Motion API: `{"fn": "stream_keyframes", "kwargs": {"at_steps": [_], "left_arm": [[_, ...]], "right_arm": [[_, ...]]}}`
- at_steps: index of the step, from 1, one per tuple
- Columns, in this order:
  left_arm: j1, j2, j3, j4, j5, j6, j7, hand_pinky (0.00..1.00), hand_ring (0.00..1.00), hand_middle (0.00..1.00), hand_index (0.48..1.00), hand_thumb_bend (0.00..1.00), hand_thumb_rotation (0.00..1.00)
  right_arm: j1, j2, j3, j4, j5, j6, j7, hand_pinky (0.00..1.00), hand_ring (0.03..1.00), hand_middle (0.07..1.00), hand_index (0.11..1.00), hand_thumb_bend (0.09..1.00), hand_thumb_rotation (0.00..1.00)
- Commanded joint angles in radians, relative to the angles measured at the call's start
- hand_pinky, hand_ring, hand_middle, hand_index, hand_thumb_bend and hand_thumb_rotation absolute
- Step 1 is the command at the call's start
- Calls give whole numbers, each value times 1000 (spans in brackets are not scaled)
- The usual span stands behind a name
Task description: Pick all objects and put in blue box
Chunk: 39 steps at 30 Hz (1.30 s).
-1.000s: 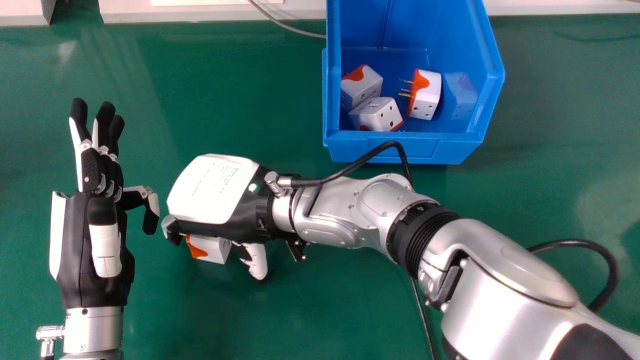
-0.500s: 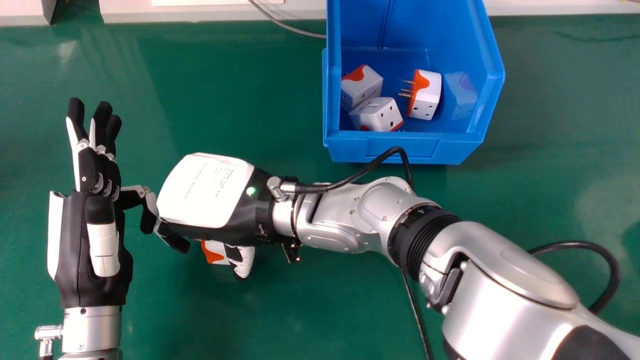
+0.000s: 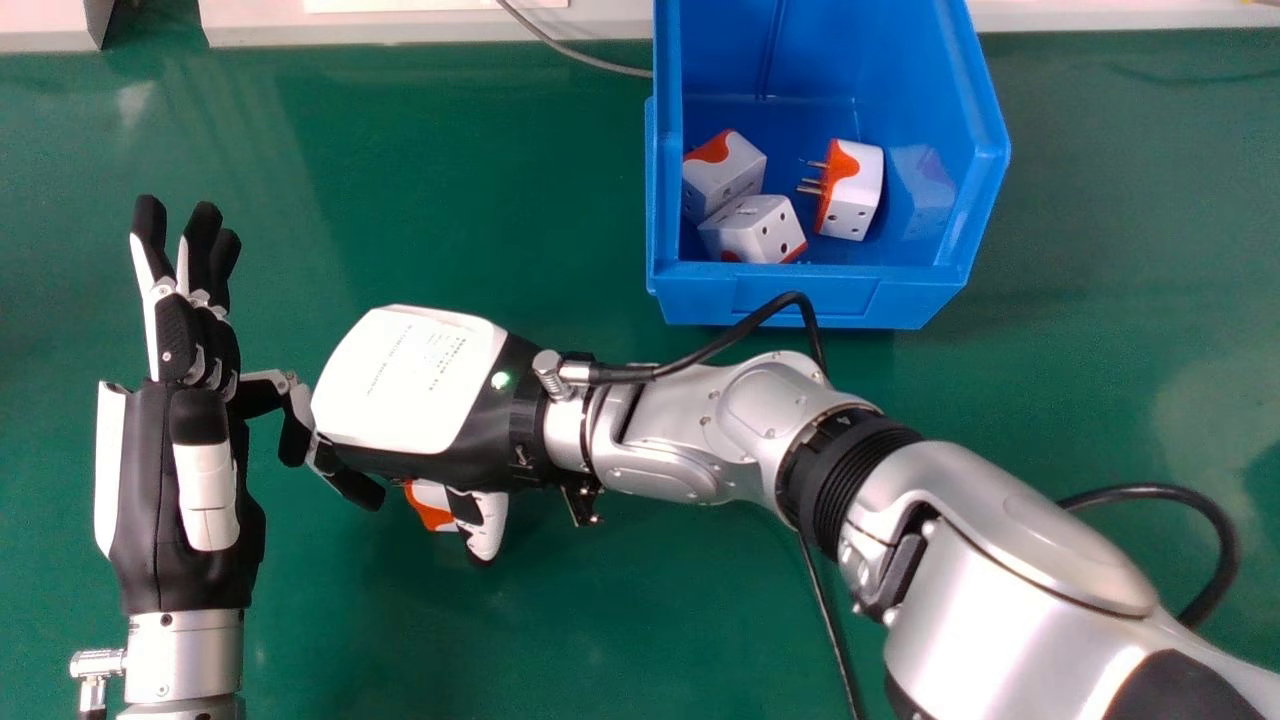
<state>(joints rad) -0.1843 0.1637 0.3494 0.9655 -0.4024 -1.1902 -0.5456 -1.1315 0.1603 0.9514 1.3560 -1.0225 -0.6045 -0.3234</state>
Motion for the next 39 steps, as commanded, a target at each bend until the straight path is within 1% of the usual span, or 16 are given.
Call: {"fn": "stream_keyframes", "kwargs": {"at_steps": [1, 4, 7, 10, 12, 15, 18, 20, 23, 26, 29, 33, 35, 38, 39], "left_arm": [[-9, 4, 4, -4, 2, -19, -2, 0, 1000, 1000, 918, 1000, 995], [-6, 1, 2, -6, 5, -22, 0, 0, 1000, 1000, 918, 1000, 995], [-1, -4, 0, -11, 13, -26, 9, 0, 1000, 1000, 919, 1000, 996], [3, -8, -2, -14, 31, -28, 29, 0, 1000, 1000, 919, 1000, 997], [7, -9, -5, -17, 46, -29, 45, 0, 1000, 1000, 920, 1000, 997], [8, -11, -9, -17, 64, -28, 64, 0, 1000, 1000, 922, 1000, 999], [2, -11, -15, -14, 71, -25, 75, 0, 1000, 1000, 923, 1000, 999], [-3, -10, -17, -9, 74, -24, 77, 0, 1000, 1000, 924, 1000, 1000], [-9, -11, -19, -4, 68, -21, 69, 0, 1000, 1000, 924, 1000, 1000], [-12, -14, -22, -8, 51, -13, 49, 0, 1000, 1000, 923, 1000, 999], [-15, -17, -25, -7, 34, -10, 29, 0, 1000, 1000, 919, 1000, 995], [-20, -22, -23, -6, 17, -5, 9, 0, 1000, 1000, 916, 1000, 990], [-22, -25, -22, -6, 15, -4, 6, 0, 1000, 1000, 915, 1000, 988], [-26, -27, -20, 3, 12, -5, 0, 0, 1000, 1000, 914, 1000, 985], [-28, -29, -20, 6, 13, -7, 1, 0, 1000, 1000, 914, 1000, 985]], "right_arm": [[-28, 10, -17, -6, 20, -19, 26, 317, 374, 443, 512, 531, 1], [-37, -10, -34, -12, 25, -37, 35, 314, 373, 442, 512, 530, 0], [-47, -36, -47, -21, 28, -60, 42, 325, 386, 445, 509, 529, 0], [-58, -65, -55, -32, 25, -87, 41, 336, 395, 447, 509, 529, 0], [-69, -88, -57, -42, 22, -107, 35, 349, 407, 452, 506, 528, 0], [-88, -125, -60, -60, 17, -133, 23, 362, 419, 457, 504, 528, 0], [-112, -163, -69, -80, 18, -160, 21, 359, 421, 461, 502, 528, 0], [-125, -187, -79, -94, 22, -177, 19, 369, 431, 466, 500, 528, 0], [-137, -217, -96, -113, 30, -199, 9, 383, 443, 469, 497, 528, 0], [-144, -245, -122, -134, 38, -215, 1, 383, 444, 471, 496, 528, 0], [-156, -275, -151, -159, 53, -234, 1, 371, 437, 470, 496, 528, 0], [-168, -299, -191, -178, 85, -246, 33, 366, 433, 471, 496, 528, 0], [-174, -315, -208, -191, 95, -255, 36, 366, 432, 472, 495, 528, 0], [-177, -337, -226, -211, 107, -268, 39, 362, 427, 471, 496, 529, 0], [-177, -342, -230, -217, 108, -271, 37, 362, 427, 471, 496, 529, 0]]}}
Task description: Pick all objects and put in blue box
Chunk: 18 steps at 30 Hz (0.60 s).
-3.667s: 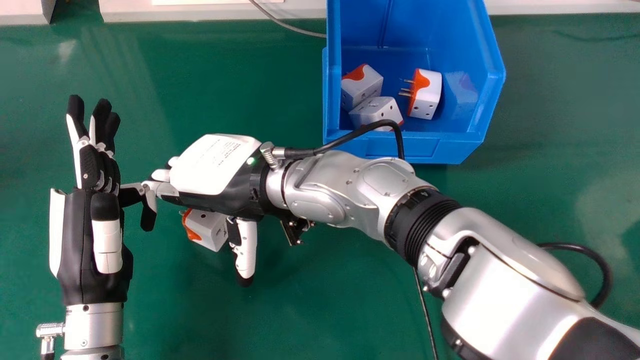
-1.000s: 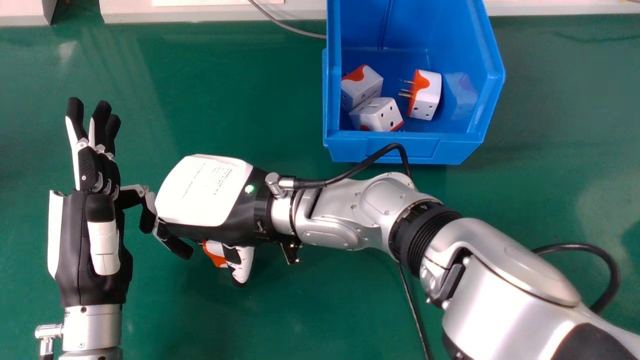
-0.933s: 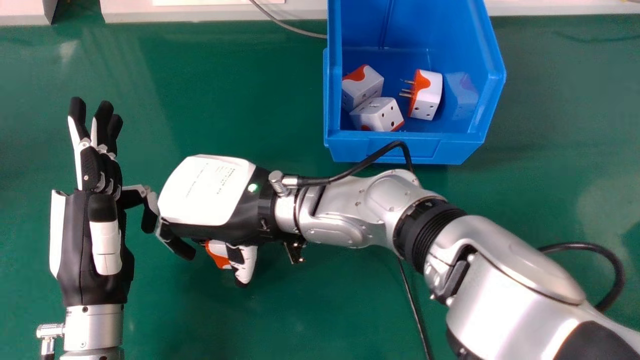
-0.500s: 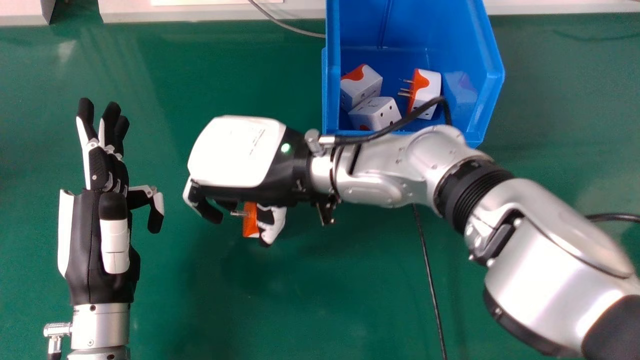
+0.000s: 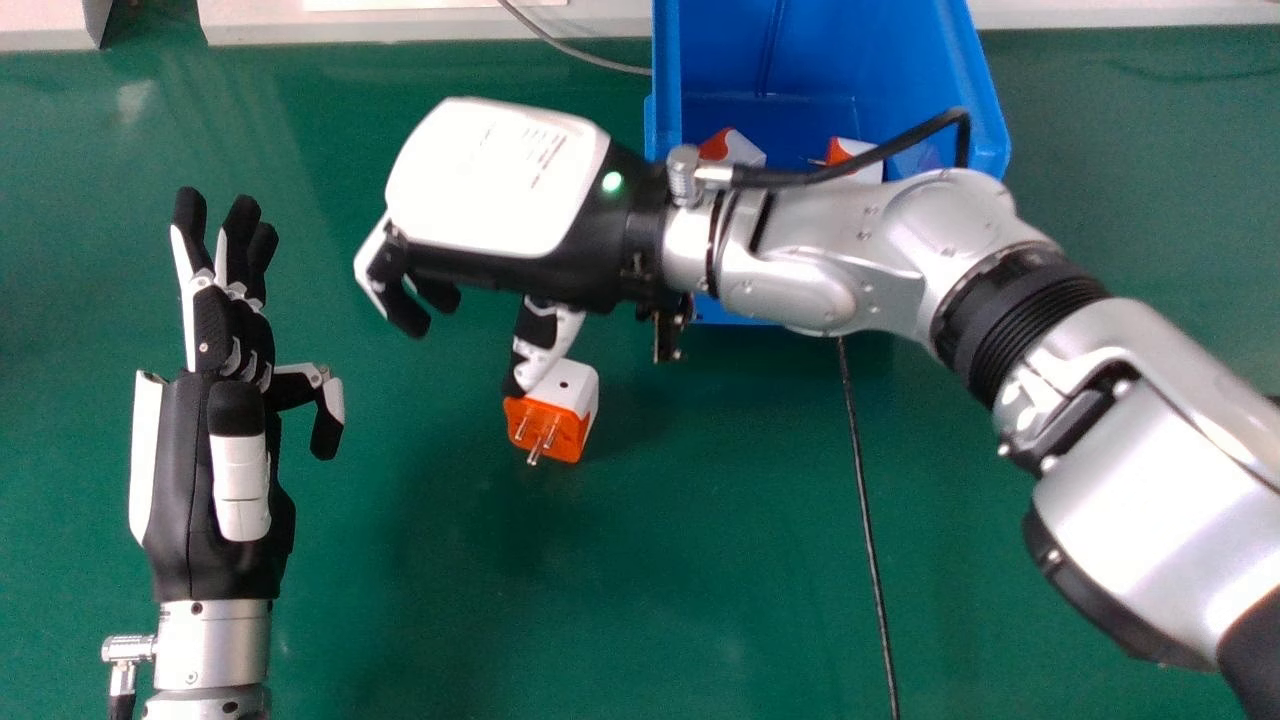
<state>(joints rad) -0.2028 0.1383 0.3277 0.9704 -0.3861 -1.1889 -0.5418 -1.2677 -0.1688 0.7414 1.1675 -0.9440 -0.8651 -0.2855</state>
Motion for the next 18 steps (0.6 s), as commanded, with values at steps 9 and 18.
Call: {"fn": "stream_keyframes", "kwargs": {"at_steps": [9, 18], "left_arm": [[-14, -9, 9, 13, -20, -8, -27, 0, 1000, 1000, 913, 1000, 981], [-9, -6, 16, 11, -15, -13, -26, 0, 1000, 1000, 914, 1000, 979]], "right_arm": [[-14, -2, -34, -25, 51, 11, 63, 318, 383, 455, 503, 528, 0], [24, 17, -43, -70, 89, 102, 300, 561, 699, 758, 735, 901, 150]]}}
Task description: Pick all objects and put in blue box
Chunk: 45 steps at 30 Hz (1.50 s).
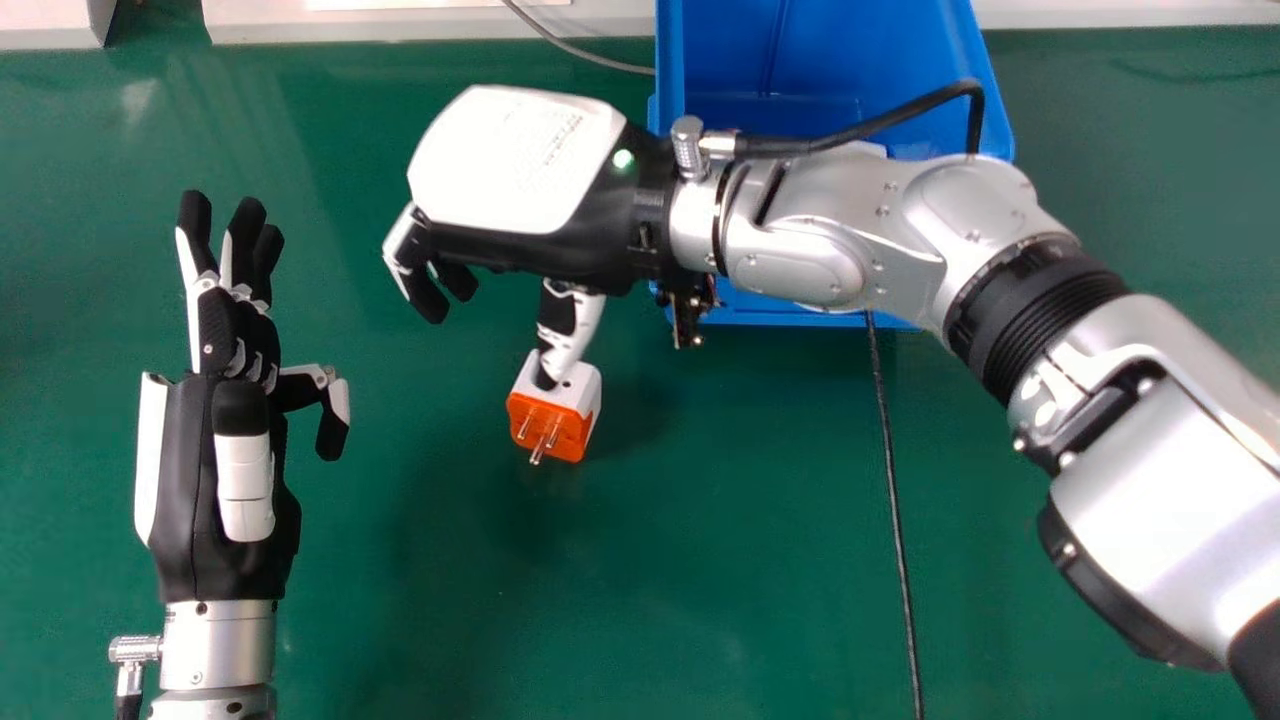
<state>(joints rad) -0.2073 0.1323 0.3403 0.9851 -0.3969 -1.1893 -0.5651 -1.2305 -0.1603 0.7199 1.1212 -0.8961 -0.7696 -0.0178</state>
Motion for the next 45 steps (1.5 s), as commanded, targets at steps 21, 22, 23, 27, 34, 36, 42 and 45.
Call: {"fn": "stream_keyframes", "kwargs": {"at_steps": [21, 22, 23, 27, 34, 36, 42, 45], "left_arm": [[4, 16, -1, -28, 19, -10, 32, 0, 1000, 1000, 920, 1000, 986], [4, 17, -1, -30, 16, -9, 29, 0, 1000, 1000, 921, 1000, 986], [4, 18, 0, -31, 14, -8, 27, 0, 1000, 1000, 921, 1000, 986], [2, 22, 3, -25, 4, -9, 14, 0, 1000, 1000, 920, 1000, 986], [5, 22, 4, -27, 0, -18, 8, 0, 1000, 1000, 918, 1000, 986], [7, 20, 4, -28, 6, -21, 13, 0, 1000, 1000, 918, 1000, 986], [19, 20, 1, -31, 42, -36, 53, 0, 1000, 1000, 921, 1000, 990], [25, 18, -2, -38, 53, -37, 66, 0, 1000, 1000, 924, 1000, 992]], "right_arm": [[-3, 38, -26, -50, 67, 66, 143, 846, 940, 970, 937, 1000, 246], [-3, 40, -26, -49, 67, 71, 148, 848, 942, 972, 939, 1000, 249], [-3, 42, -26, -49, 67, 75, 152, 849, 944, 974, 941, 1000, 251], [1, 51, -12, -48, 51, 89, 159, 852, 949, 978, 946, 1000, 256], [0, 80, 37, -5, 12, 118, 176, 845, 956, 985, 951, 1000, 256], [-1, 90, 53, 9, -1, 128, 178, 844, 961, 991, 956, 1000, 255], [16, 115, 103, 41, -41, 152, 176, 826, 967, 995, 963, 1000, 250], [13, 123, 101, 61, -35, 158, 196, 808, 970, 997, 966, 1000, 246]]}}
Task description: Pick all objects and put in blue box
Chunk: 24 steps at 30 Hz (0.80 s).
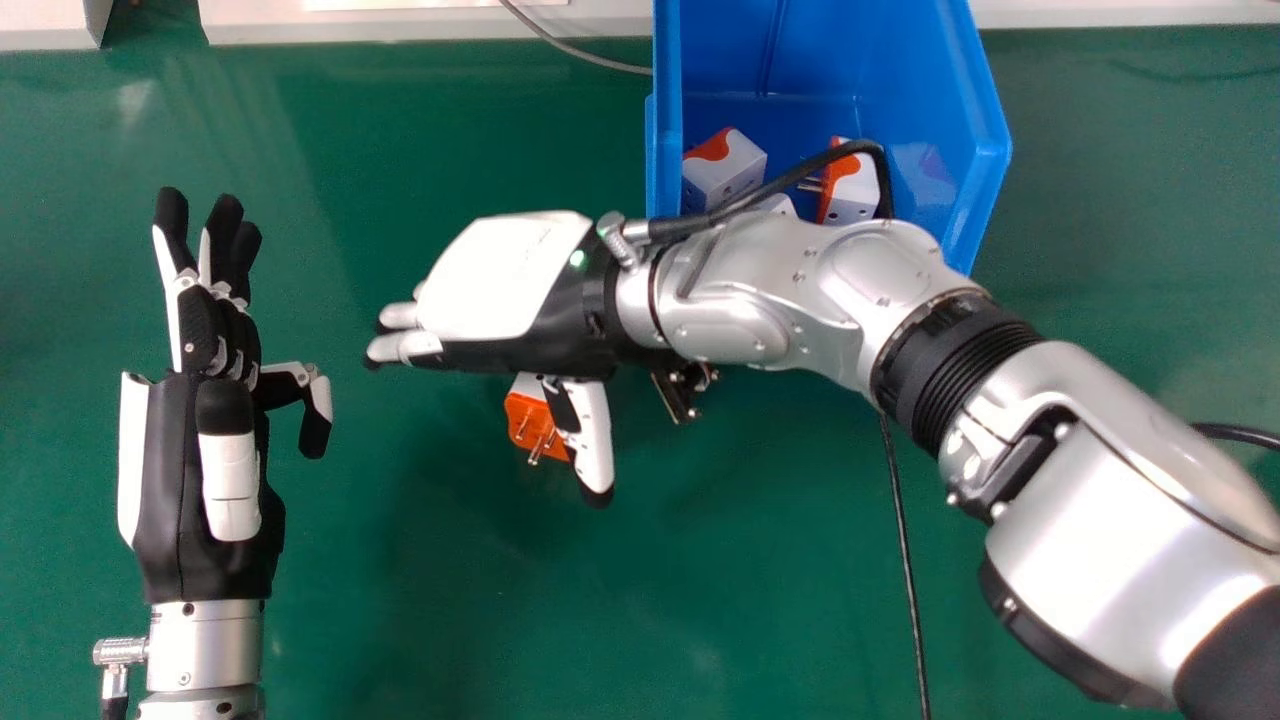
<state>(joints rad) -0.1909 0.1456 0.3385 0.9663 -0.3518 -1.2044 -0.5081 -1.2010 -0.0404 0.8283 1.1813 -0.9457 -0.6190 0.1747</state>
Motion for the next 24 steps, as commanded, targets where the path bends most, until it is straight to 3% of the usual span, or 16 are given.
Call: {"fn": "stream_keyframes", "kwargs": {"at_steps": [1, 3, 8, 14, 22, 24], "left_arm": [[10, 5, -1, -21, 9, -21, 12, 0, 1000, 1000, 925, 1000, 993], [13, 6, -3, -23, 14, -16, 20, 0, 1000, 1000, 926, 1000, 994], [17, 10, -7, -26, 11, -4, 25, 0, 1000, 1000, 929, 1000, 996], [21, 11, -12, -39, -5, 2, 15, 0, 1000, 1000, 928, 1000, 995], [18, 9, -12, -37, -15, 9, 3, 0, 1000, 1000, 928, 1000, 993], [18, 10, -11, -37, -13, 8, 3, 0, 1000, 1000, 927, 1000, 992]], "right_arm": [[-18, 4, -9, 4, 16, 7, 7, 801, 971, 998, 968, 1000, 243], [-18, 8, -6, 8, 13, 12, 9, 791, 971, 999, 969, 1000, 236], [-14, 10, 5, 15, 0, 23, -18, 775, 958, 999, 976, 1000, 236], [-16, 22, 21, 28, -7, 43, -25, 760, 949, 993, 976, 1000, 234], [-16, 21, 36, 35, -15, 49, -46, 732, 932, 981, 960, 1000, 219], [-18, 22, 40, 36, -20, 50, -57, 725, 925, 977, 956, 1000, 215]]}}
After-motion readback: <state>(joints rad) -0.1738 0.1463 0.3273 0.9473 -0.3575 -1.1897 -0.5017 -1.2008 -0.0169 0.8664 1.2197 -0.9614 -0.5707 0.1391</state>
